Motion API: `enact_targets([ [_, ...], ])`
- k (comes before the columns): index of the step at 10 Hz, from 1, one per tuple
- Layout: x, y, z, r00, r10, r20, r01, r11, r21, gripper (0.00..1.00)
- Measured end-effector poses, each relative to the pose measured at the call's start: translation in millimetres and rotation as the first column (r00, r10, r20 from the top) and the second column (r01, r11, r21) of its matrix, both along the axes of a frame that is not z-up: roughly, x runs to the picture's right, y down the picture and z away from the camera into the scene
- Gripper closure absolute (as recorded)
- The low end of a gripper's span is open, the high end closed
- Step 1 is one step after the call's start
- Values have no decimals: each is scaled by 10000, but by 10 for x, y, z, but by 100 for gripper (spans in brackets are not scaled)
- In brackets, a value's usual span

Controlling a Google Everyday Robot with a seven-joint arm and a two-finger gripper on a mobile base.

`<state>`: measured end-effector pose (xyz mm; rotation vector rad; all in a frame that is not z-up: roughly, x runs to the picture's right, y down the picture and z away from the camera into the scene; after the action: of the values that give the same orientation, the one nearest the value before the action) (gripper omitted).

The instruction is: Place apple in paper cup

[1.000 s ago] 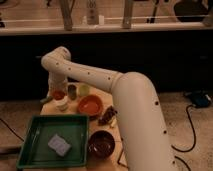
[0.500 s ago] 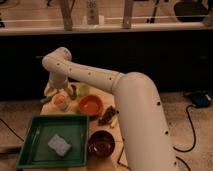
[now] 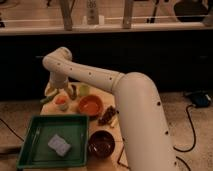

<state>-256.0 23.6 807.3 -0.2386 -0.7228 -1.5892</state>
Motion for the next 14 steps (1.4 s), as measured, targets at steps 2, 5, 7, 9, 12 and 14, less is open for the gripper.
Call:
enact_targets([
  [2,2,-9,1,10000,-1,10,1,10000,7,20],
  [5,0,-28,6,9998,38,172,-38,10000,-13,20],
  [7,-19,-44,5,9996,-6,280,7,10000,-38,20],
  [9,-24,-41,5,9996,-19,295,20,10000,-53,20],
  [12,-24,-41,5,9996,-17,294,19,10000,-54,20],
  [14,-24,-40,6,9996,-17,293,19,10000,-56,20],
])
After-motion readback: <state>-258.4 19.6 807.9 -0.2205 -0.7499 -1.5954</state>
